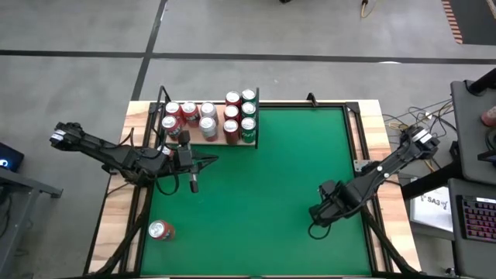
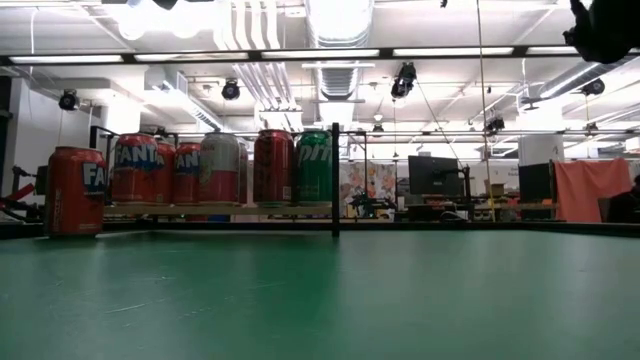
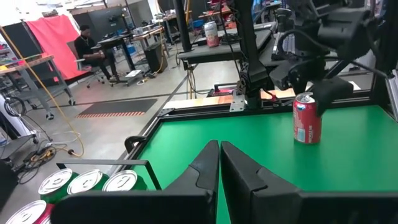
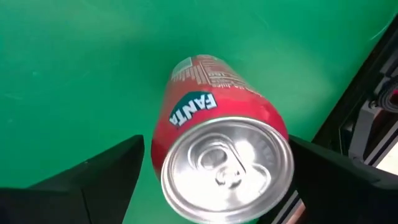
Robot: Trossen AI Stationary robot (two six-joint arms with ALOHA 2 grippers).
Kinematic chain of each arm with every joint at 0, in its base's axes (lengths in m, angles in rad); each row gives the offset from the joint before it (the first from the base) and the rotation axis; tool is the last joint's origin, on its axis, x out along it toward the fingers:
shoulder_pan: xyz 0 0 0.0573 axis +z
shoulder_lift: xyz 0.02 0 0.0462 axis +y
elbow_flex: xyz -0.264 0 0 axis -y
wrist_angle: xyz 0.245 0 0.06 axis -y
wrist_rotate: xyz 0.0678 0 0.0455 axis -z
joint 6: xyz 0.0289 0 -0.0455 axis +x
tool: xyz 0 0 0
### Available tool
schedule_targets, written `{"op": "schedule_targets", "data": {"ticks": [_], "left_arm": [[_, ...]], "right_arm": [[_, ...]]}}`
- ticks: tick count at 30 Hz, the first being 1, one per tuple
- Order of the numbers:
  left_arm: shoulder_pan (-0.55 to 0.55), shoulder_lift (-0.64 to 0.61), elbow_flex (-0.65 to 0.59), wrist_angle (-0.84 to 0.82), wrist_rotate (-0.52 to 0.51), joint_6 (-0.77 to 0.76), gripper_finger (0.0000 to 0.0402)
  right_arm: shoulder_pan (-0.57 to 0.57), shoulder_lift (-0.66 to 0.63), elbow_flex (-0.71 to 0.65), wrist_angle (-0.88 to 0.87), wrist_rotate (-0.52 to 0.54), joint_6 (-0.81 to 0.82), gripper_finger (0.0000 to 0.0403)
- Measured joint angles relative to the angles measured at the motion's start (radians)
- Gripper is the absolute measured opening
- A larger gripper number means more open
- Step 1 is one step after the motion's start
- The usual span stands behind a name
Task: Place canned beverage on shelf
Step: Put the red soda can on the shelf aligned with the other red soda can
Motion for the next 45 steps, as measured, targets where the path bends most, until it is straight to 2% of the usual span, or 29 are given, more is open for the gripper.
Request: {"op": "schedule_targets", "data": {"ticks": [3,8,13,18,21,25,31,38,45], "left_arm": [[0.000,0.000,0.000,0.000,0.000,0.000,0.0000],[0.000,0.000,0.000,0.000,0.000,0.000,0.0000],[0.000,0.000,0.000,0.001,0.000,-0.009,0.0000],[0.000,0.000,0.000,0.002,0.000,-0.026,0.0000],[0.000,0.000,0.000,0.002,0.000,-0.026,0.0000],[0.000,0.000,0.000,0.002,0.000,-0.032,0.0000],[0.000,0.007,0.000,-0.004,0.045,-0.065,0.0007],[0.000,0.070,0.000,-0.006,0.063,-0.065,0.0054],[0.000,0.159,0.000,-0.002,0.061,-0.065,0.0150]], "right_arm": [[0.000,0.028,0.000,0.001,0.001,-0.001,0.0350],[0.000,0.050,0.002,0.010,0.016,-0.001,0.0292],[0.000,0.036,0.004,0.026,0.061,0.007,0.0290],[-0.020,0.026,0.076,0.058,0.210,-0.028,0.0290],[-0.050,0.028,0.129,0.132,0.309,-0.123,0.0290],[-0.118,0.028,0.169,0.298,0.423,-0.328,0.0290],[-0.240,0.029,0.179,0.570,0.453,-0.673,0.0290],[-0.352,0.044,0.181,0.711,0.455,-0.935,0.0290],[-0.420,0.103,0.186,0.800,0.444,-1.035,0.0290]]}}
